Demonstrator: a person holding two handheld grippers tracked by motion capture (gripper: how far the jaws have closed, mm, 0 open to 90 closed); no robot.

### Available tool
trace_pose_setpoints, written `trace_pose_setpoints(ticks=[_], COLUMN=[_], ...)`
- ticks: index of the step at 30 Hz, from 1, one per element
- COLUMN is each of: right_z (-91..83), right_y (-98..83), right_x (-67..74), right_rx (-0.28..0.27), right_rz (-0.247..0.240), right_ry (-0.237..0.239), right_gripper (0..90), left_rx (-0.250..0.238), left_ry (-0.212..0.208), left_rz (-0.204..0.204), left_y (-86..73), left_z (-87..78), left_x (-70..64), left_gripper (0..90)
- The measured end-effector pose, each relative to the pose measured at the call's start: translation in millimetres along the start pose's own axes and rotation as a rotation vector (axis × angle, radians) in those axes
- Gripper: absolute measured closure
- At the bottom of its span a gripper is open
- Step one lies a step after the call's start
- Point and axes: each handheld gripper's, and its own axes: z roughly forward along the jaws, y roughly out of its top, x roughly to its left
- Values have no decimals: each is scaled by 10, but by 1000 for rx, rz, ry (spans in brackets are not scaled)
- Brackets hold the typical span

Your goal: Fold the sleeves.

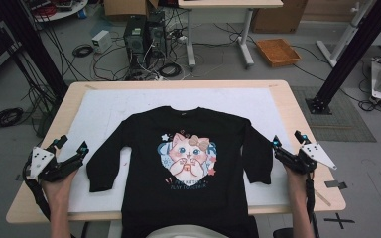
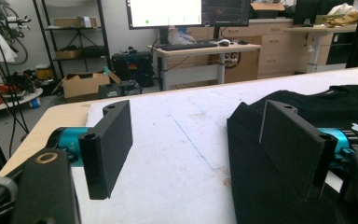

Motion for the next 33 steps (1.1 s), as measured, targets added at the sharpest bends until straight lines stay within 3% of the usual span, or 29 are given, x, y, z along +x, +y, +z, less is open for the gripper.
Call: trace_pose_setpoints(ticks=[7, 11, 14, 18, 21, 23, 33], right_z=[4, -2, 4, 7, 7, 8, 6], right_y=[3, 7, 9, 10, 10, 9, 9], right_x=[9, 12, 10, 10, 12, 14, 26], right_rx=[6, 14, 21, 22, 21, 19, 27], right_rz=[-15, -10, -14, -13, -21, -24, -19], right_ry=[13, 29, 35, 35, 33, 32, 31], right_gripper=[203, 203, 203, 203, 203, 203, 203], left_rx=[-5, -14, -13, 24, 47, 66, 236], left_ry=[7, -3, -20, -82, -157, -193, -407], left_rz=[4, -45, -56, -18, -9, 19, 148], left_y=[0, -3, -1, 45, 127, 193, 370], left_z=[-3, -32, -42, -62, -88, -112, -221], left_x=[-7, 32, 42, 32, 20, -9, -142], left_gripper=[290, 290, 290, 290, 290, 290, 334])
